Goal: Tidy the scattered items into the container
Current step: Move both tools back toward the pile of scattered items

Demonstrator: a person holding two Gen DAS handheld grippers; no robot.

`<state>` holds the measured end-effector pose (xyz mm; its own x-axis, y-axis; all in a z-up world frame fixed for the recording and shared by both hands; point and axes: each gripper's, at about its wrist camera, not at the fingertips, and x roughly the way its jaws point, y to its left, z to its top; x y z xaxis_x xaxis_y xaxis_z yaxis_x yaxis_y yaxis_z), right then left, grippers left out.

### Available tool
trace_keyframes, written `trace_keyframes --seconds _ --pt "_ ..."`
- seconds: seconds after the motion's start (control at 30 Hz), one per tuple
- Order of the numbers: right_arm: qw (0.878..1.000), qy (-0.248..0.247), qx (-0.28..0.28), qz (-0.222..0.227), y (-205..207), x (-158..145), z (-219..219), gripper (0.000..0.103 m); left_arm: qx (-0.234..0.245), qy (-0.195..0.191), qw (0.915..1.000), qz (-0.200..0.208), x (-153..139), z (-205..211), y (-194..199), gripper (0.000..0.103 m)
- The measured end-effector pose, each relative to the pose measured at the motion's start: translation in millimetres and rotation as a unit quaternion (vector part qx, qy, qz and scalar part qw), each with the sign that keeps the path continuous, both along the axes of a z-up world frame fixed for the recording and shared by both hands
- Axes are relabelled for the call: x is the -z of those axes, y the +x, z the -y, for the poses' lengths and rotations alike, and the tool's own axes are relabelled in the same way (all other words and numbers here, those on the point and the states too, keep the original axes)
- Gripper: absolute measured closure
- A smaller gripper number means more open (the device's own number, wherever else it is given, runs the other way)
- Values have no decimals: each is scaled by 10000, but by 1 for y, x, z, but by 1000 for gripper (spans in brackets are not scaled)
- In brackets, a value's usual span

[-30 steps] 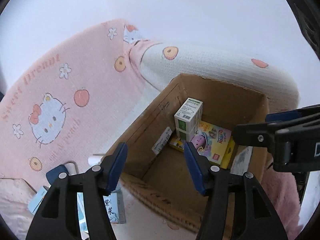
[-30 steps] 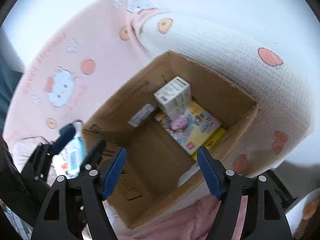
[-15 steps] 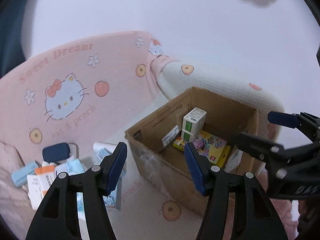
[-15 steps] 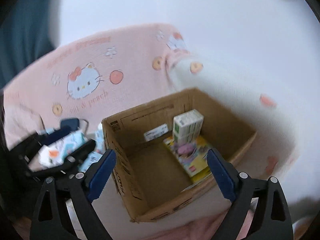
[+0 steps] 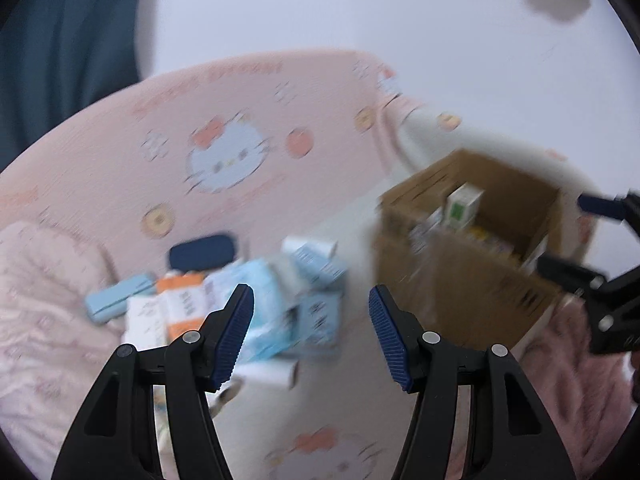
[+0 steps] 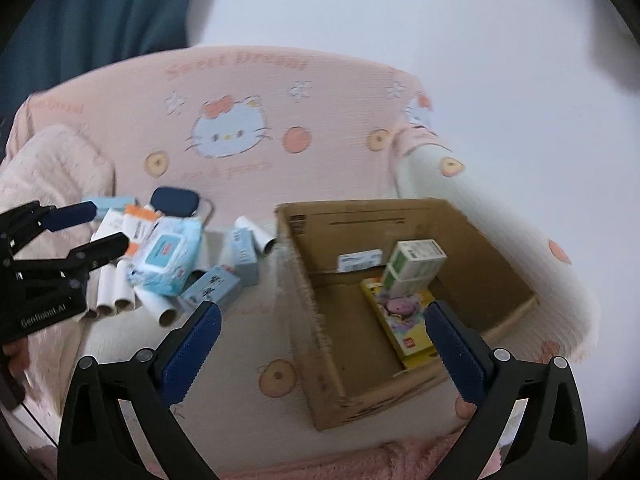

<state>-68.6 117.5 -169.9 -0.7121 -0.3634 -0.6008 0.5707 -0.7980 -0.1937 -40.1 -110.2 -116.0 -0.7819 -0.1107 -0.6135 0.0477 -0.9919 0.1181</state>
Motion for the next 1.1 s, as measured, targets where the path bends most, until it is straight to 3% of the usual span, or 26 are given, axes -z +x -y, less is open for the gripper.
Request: trace_keyframes --seconds 0.1,0.23,0.33,0.63,0.97,1.1 --pt "9996 167 -241 -1 9 3 17 1 -344 -3 9989 318 17 24 10 39" --pt "9970 387 -671 -6 26 13 43 1 -719 395 9944 668 33 57 31 39" --pt "9927 636 -1025 -46 39 23 63 1 -1009 435 9905 823 44 73 43 39" --pt "9652 1533 -2062 -483 84 61 116 1 -1333 743 9829 1033 63 92 63 39" --pt "9555 1375 -2603 175 87 89 159 1 -1733 894 9707 1403 89 122 69 39" --pt "9537 1294 -2680 437 83 104 175 1 -1918 1194 9613 1580 100 141 71 39"
